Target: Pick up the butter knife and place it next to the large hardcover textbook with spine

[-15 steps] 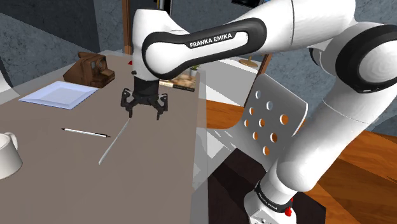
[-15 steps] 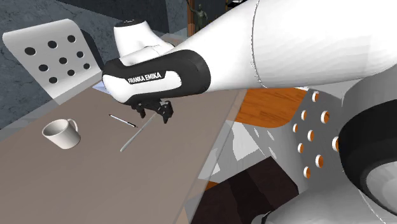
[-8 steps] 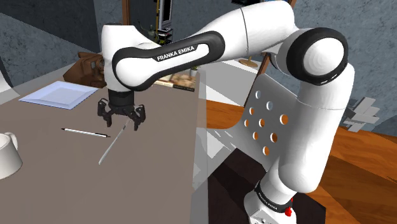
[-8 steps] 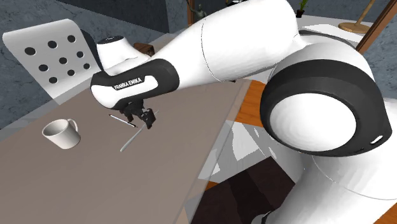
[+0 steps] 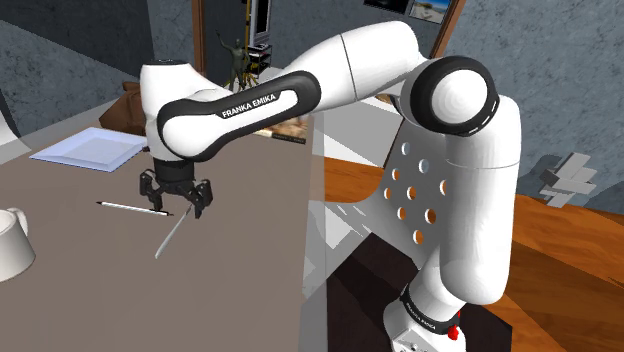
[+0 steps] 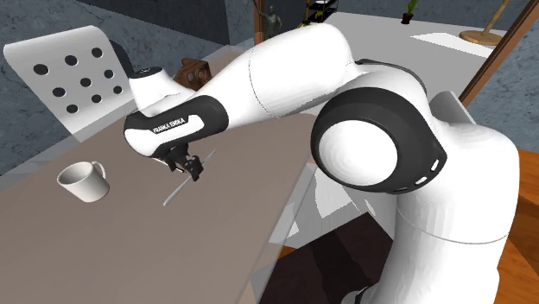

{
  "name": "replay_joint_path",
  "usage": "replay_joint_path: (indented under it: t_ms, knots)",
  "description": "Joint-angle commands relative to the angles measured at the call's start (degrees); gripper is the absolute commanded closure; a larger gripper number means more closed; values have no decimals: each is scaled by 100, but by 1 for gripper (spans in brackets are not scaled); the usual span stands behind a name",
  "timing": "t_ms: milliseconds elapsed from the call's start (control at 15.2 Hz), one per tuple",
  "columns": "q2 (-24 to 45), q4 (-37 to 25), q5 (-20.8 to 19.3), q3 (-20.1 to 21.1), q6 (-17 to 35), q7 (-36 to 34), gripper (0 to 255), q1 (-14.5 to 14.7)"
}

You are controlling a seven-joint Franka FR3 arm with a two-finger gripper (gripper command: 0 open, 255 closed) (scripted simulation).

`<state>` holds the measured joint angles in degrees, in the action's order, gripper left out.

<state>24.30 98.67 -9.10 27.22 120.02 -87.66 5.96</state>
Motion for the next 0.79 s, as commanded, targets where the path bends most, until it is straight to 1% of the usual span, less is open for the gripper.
replay_joint_path:
  t_ms: [0, 594, 660, 726]
  knots:
    - [64, 78, -38, -18, 139, -30, 0, 17]
    - [84, 95, -49, -23, 173, -36, 0, 22]
    - [84, 95, -49, -23, 173, -36, 255, 22]
    - [84, 95, -49, -23, 173, -36, 255, 22]
